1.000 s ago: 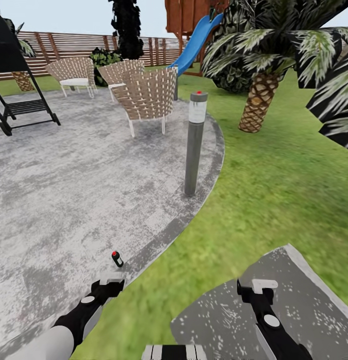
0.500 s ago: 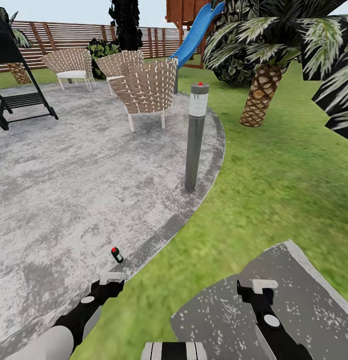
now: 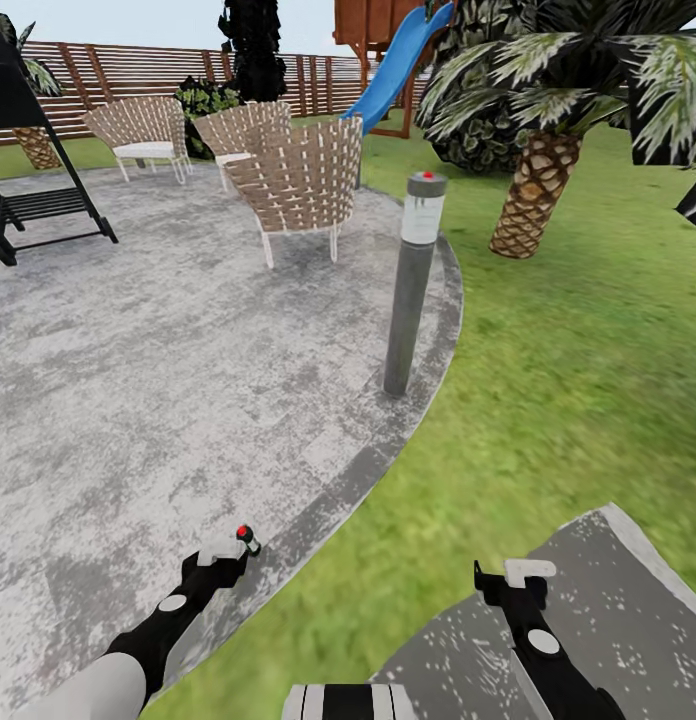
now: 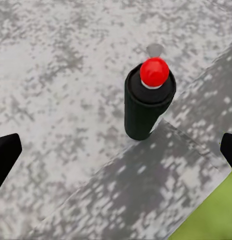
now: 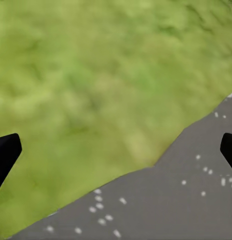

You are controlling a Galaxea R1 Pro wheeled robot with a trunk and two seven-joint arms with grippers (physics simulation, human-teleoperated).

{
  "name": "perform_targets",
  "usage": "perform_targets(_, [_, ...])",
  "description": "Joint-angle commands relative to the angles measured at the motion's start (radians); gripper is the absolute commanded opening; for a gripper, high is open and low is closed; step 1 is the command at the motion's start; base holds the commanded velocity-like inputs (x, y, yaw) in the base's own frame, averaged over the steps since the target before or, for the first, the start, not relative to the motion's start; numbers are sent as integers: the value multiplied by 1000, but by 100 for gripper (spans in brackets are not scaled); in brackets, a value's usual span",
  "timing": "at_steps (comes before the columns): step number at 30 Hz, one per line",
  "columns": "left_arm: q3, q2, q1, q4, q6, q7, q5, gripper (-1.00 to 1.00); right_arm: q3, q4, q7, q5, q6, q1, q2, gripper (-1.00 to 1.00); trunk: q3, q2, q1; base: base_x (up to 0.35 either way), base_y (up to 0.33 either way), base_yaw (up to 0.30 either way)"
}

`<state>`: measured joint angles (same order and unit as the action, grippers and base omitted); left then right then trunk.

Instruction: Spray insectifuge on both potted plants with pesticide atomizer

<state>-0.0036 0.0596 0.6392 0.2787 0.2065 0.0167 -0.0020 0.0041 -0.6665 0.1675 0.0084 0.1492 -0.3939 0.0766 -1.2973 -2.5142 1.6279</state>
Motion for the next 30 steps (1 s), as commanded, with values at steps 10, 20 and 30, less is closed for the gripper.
perform_targets(10, [-4, -3, 0, -1, 5, 2, -1, 100, 1, -1, 3, 1, 3, 0, 0, 100, -1, 0, 0, 24, 15, 0])
perform_targets(20, [-4, -4, 0, -1, 7, 2, -1, 100, 1, 1, 3, 1, 3, 0, 0, 100, -1, 0, 0, 70, -7, -121])
perform_targets(30, [-4, -4, -1, -1, 9, 2, -2, 100, 1, -1, 3, 1, 3, 0, 0, 100, -1, 0, 0, 1, 0, -11])
